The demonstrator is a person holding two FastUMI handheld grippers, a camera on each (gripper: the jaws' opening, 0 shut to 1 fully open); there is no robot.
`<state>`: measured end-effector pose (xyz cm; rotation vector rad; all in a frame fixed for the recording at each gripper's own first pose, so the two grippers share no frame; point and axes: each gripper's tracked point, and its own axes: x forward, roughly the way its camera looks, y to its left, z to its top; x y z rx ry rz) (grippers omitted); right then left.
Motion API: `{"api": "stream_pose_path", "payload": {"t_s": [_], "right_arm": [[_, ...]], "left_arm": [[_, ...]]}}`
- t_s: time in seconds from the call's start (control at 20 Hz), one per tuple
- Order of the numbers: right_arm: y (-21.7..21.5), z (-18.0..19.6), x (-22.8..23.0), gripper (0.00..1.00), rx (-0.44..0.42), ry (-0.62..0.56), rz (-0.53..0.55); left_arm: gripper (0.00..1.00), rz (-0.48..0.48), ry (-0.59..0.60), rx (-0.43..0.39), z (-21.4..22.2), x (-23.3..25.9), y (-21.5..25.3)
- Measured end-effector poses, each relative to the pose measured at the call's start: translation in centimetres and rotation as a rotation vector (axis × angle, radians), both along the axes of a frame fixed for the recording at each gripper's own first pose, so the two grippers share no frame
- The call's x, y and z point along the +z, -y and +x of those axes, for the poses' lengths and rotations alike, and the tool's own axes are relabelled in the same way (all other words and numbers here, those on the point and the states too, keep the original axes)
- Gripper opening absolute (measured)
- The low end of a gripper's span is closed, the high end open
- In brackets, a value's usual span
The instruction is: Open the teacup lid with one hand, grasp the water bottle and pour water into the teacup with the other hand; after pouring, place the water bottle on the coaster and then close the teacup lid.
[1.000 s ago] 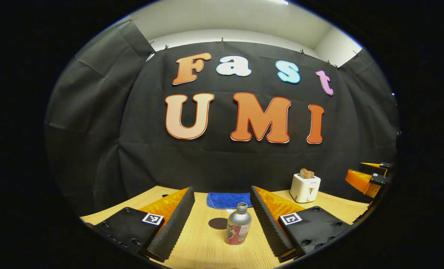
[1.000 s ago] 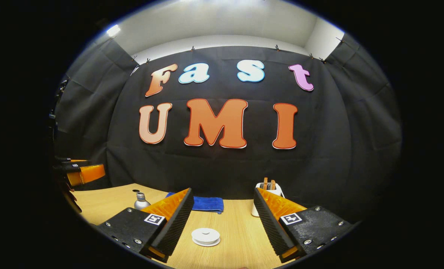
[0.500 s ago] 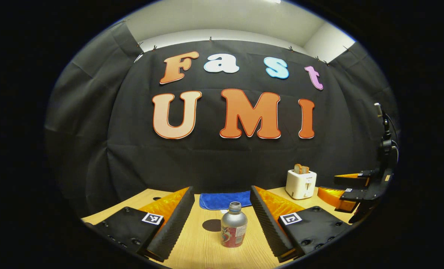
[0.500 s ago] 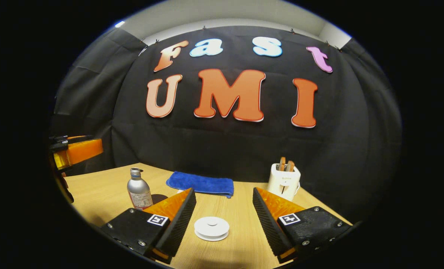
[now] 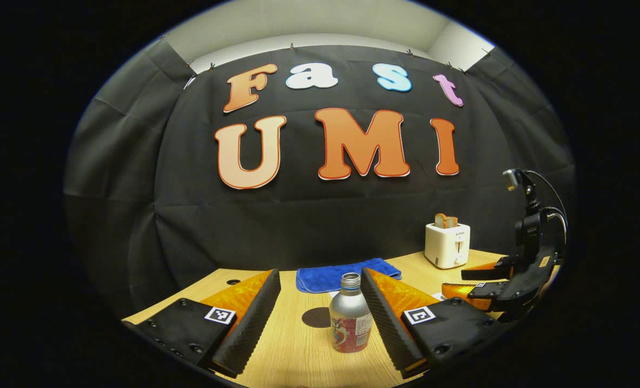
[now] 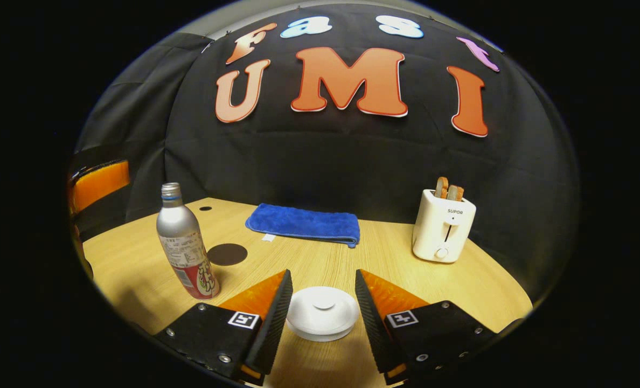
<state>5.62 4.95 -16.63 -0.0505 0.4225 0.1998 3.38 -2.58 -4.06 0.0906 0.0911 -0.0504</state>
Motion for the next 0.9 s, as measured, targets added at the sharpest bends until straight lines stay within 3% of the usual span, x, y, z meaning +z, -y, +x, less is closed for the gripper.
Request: {"api": "stream_pose_path", "payload": {"t_s": [0.15, 0.35, 0.65, 0.7, 0.9], "right_arm": [[0.1, 0.7, -2.0, 0.6, -0.012, -0.052, 0.012], [-0.3, 1.0, -3.1, 0.61, -0.009, -0.089, 0.044], [-0.4, 1.5, -3.0, 0.36, -0.01, -0.08, 0.053], [-0.5, 1.5, -3.1, 0.28, -0.015, -0.088, 0.07], [-0.3, 1.4, -3.1, 0.2, -0.025, -0.121, 0.148]], "left_arm": [[0.98, -0.001, -0.025, 0.004, 0.4, -1.1, -0.1], [0.99, -0.009, -0.043, 0.003, 1.1, -2.1, -0.2], [0.99, -0.024, -0.085, -0.023, 1.4, -3.8, 0.2], [0.99, -0.028, -0.096, -0.034, 1.2, -4.1, 0.4], [0.99, -0.037, -0.134, -0.066, 1.0, -5.4, 1.4]]}}
